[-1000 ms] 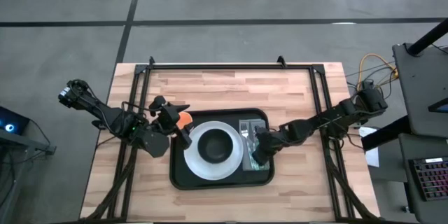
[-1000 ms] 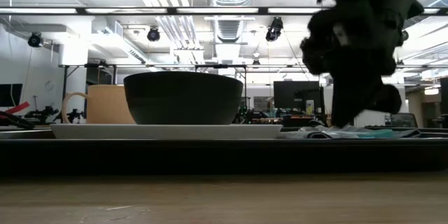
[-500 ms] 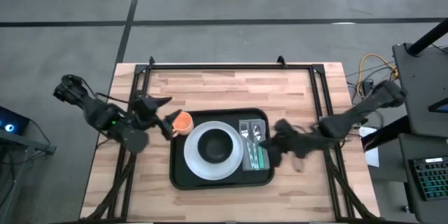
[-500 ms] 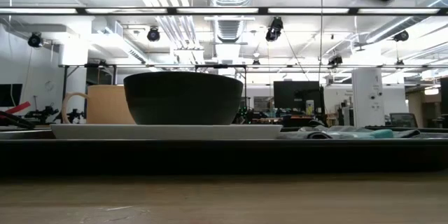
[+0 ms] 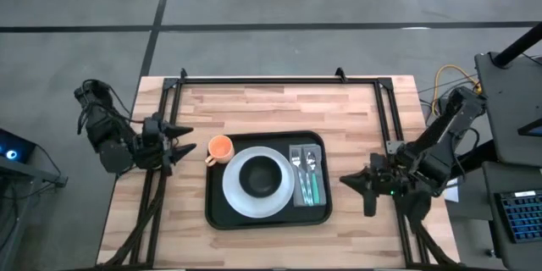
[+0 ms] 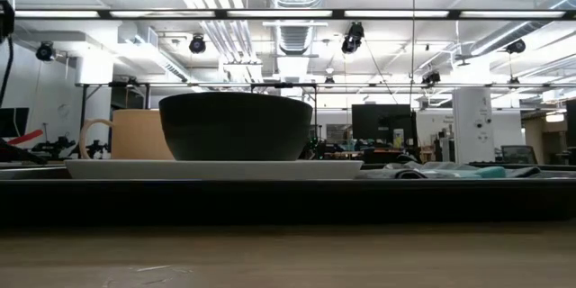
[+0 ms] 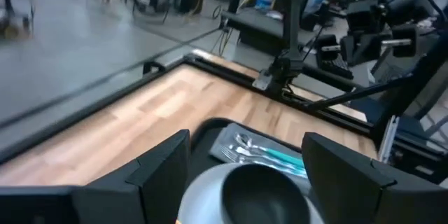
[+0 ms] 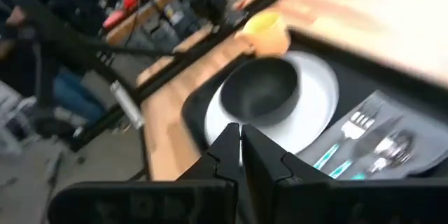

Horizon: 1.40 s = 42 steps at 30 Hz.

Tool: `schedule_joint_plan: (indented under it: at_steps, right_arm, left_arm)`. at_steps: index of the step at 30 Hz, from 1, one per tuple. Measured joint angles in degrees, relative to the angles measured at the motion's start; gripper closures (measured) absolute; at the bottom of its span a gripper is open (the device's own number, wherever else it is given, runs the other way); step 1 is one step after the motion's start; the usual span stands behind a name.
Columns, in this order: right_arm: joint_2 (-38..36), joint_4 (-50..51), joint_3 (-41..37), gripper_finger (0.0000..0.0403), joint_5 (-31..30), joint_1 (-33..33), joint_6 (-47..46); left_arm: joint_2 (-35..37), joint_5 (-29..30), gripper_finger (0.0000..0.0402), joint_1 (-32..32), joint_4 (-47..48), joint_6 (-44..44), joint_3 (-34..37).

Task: Set up tray
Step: Return to Home Position

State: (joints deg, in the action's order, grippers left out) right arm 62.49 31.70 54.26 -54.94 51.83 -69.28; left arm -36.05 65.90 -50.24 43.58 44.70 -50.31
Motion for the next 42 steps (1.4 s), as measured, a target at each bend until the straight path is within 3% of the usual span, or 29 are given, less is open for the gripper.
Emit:
schedule_joint_plan:
  at_steps: [4,6,10,17,20,25,28,35,38,42]
  right_arm:
    - [0.3,3.3,-0.1,0.0394,-7.0,2.6,3.3]
    - [-0.7,7.6,-0.1,0.0394,-7.5,2.7,-1.9]
    - [-1.8,15.6,-0.2,0.0394,-7.9,2.7,-12.1]
    - [-2.9,19.1,-0.2,0.0394,-7.8,2.7,-14.3]
    - [-3.9,19.1,-0.2,0.0394,-8.0,2.7,-14.3]
    - [-5.7,19.1,-0.2,0.0394,-7.8,2.6,-14.3]
    - [-6.7,19.1,-0.2,0.0394,-7.7,2.7,-13.6]
    - [-8.5,16.8,-0.2,0.0394,-6.3,3.0,-12.5]
    - [-8.2,11.0,-0.2,0.0394,-5.8,3.8,-2.1]
    - [-8.8,6.2,-0.2,0.0394,-7.2,3.7,3.6]
  left_arm:
    - [3.6,0.4,0.0148,0.8,-5.8,-11.3,4.7]
    - [5.2,0.6,0.0148,1.8,-6.4,-15.6,6.0]
    - [10.5,0.6,0.0148,4.3,-6.6,-16.6,8.3]
    - [21.4,-4.0,0.0148,5.4,-10.9,-17.4,17.1]
    - [25.3,-6.2,0.0148,5.4,-20.7,-22.7,22.5]
    - [29.6,-12.2,0.0148,5.4,-46.5,-39.5,31.9]
    - [31.2,-14.4,0.0148,5.4,-55.0,-45.2,36.3]
    - [35.8,-15.0,0.0148,5.4,-55.8,-46.2,41.7]
    - [35.8,-15.0,0.0148,5.4,-55.9,-46.6,42.3]
    - [35.8,-15.0,0.0148,5.4,-55.4,-46.4,43.4]
